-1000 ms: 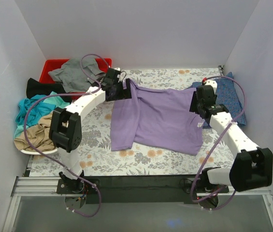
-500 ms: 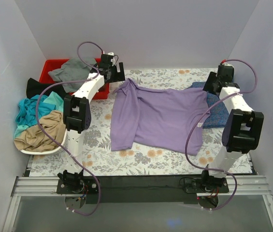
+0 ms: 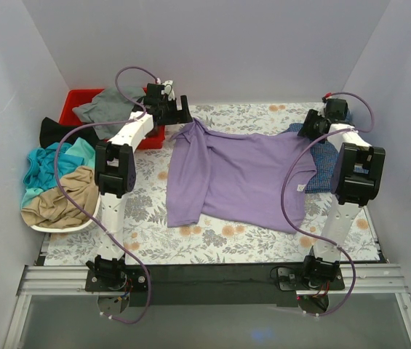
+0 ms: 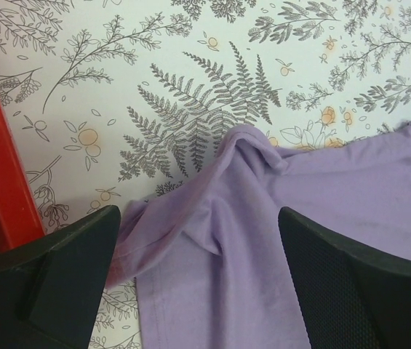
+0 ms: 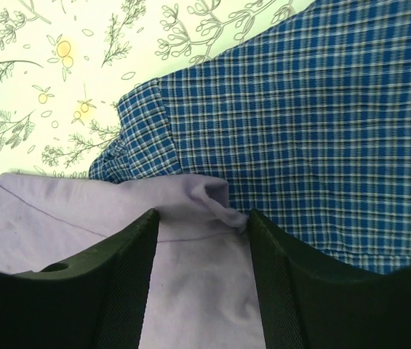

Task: Fold and stack the t-shirts
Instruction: Flatten the tshirt out

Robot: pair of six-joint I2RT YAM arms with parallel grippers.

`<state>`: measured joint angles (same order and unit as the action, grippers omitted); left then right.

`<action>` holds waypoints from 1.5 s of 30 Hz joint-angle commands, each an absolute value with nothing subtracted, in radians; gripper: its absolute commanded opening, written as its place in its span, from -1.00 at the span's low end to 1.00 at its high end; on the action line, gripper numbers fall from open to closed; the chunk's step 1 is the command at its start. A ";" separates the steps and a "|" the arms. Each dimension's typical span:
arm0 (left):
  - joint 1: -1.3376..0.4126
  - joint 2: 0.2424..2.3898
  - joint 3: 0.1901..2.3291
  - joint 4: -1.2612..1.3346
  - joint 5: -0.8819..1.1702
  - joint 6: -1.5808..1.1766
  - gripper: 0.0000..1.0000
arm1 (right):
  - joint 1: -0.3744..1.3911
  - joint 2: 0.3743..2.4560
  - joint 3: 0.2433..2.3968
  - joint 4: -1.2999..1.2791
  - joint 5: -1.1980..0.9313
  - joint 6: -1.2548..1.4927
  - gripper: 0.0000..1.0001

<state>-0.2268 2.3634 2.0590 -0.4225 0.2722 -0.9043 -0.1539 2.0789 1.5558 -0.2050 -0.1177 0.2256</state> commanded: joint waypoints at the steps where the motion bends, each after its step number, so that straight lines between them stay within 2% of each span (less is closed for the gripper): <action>1: -0.196 2.405 2.025 -0.471 0.305 -0.877 0.80 | -0.158 2.094 1.617 -0.164 -0.196 0.227 0.15; 4: -0.195 2.393 1.988 -0.469 0.302 -0.873 0.75 | -0.160 2.097 1.614 -0.164 -0.212 0.227 -0.14; 6: -0.195 2.388 1.977 -0.471 0.305 -0.864 0.66 | -0.158 2.097 1.611 -0.161 -0.221 0.219 -0.42; 7: -0.195 2.387 1.971 -0.477 0.308 -0.861 0.56 | -0.160 2.094 1.609 -0.160 -0.228 0.215 -0.52; 9: -0.195 2.376 1.951 -0.477 0.307 -0.858 0.53 | -0.160 2.089 1.605 -0.158 -0.233 0.212 -0.67; 15: -0.196 2.330 1.882 -0.460 0.338 -0.810 0.64 | -0.160 2.072 1.600 -0.156 -0.238 0.210 -0.67; 23: -0.206 2.373 1.905 -0.445 0.169 -0.744 0.64 | -0.158 2.071 1.598 -0.153 -0.255 0.219 -0.66; 33: -0.252 2.474 1.985 -0.402 0.071 -0.683 0.59 | -0.158 2.049 1.577 -0.153 -0.258 0.219 -0.67; 37: -0.275 2.508 1.991 -0.396 0.026 -0.667 0.49 | -0.160 2.045 1.572 -0.153 -0.262 0.219 -0.67; 40: -0.275 2.513 1.983 -0.391 0.014 -0.669 0.31 | -0.160 2.043 1.571 -0.153 -0.264 0.219 -0.68; 42: -0.276 2.504 1.982 -0.388 0.014 -0.667 -0.01 | -0.160 2.042 1.566 -0.153 -0.258 0.218 -0.70; 45: -0.276 2.470 1.982 -0.376 -0.038 -0.664 -0.12 | -0.160 2.031 1.563 -0.149 -0.247 0.213 -0.81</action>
<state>-0.2855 2.4786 2.0182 -0.2768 0.0399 -0.6697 -0.1562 2.0956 1.5612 -0.1856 -0.2420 0.2241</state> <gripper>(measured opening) 0.454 0.116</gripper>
